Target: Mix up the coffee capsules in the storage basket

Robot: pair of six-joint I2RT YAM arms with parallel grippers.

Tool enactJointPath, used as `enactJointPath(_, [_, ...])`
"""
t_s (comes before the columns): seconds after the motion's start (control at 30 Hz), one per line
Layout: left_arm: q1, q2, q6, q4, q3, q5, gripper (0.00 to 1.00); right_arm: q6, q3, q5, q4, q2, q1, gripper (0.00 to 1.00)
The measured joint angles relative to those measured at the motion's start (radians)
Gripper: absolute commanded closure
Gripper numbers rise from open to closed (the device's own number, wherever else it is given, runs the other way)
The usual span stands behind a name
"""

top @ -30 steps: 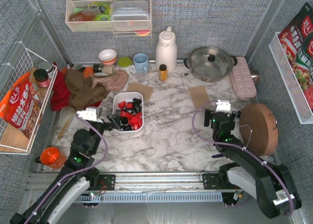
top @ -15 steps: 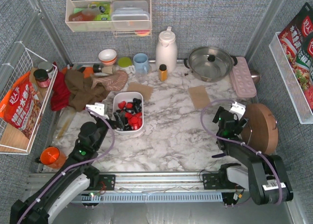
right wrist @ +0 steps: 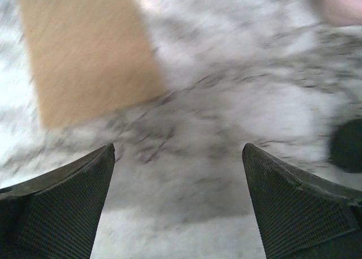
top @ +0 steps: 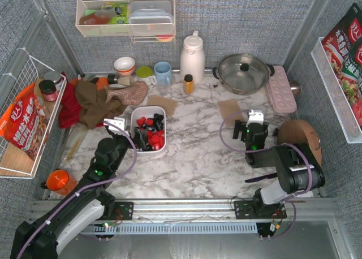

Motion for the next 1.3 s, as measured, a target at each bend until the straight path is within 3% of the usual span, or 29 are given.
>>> enactJointPath(0.1, [0.0, 0.008, 0.0, 0.033, -0.02, 0.0, 0.01, -0.052, 0.022, -0.119, -0.017, 0.031, 0.007, 0.01])
enactJointPath(0.3, [0.0, 0.071, 0.032, 0.114, -0.055, -0.013, 0.01, -0.058, 0.096, -0.185, -0.051, 0.043, -0.03, 0.01])
enactJointPath(0.67, [0.001, 0.219, 0.067, 0.401, -0.163, -0.413, 0.0, -0.055, 0.099, -0.198, -0.085, 0.042, -0.035, 0.01])
enactJointPath(0.93, [0.055, 0.249, 0.291, 0.611, -0.284, -0.556, 0.0, -0.055, 0.099, -0.201, -0.087, 0.042, -0.035, 0.01])
enactJointPath(1.03, [0.104, 0.352, 0.345, 0.69, -0.306, -0.551, 0.0, -0.055, 0.099, -0.201, -0.088, 0.042, -0.035, 0.01])
enactJointPath(1.17, [0.171, 0.478, 0.364, 0.748, -0.262, -0.451, 0.0, -0.055, 0.099, -0.201, -0.089, 0.042, -0.035, 0.01])
enactJointPath(1.3, [0.23, 0.684, 0.381, 0.917, -0.23, -0.349, 0.0, -0.055, 0.099, -0.201, -0.089, 0.042, -0.035, 0.01])
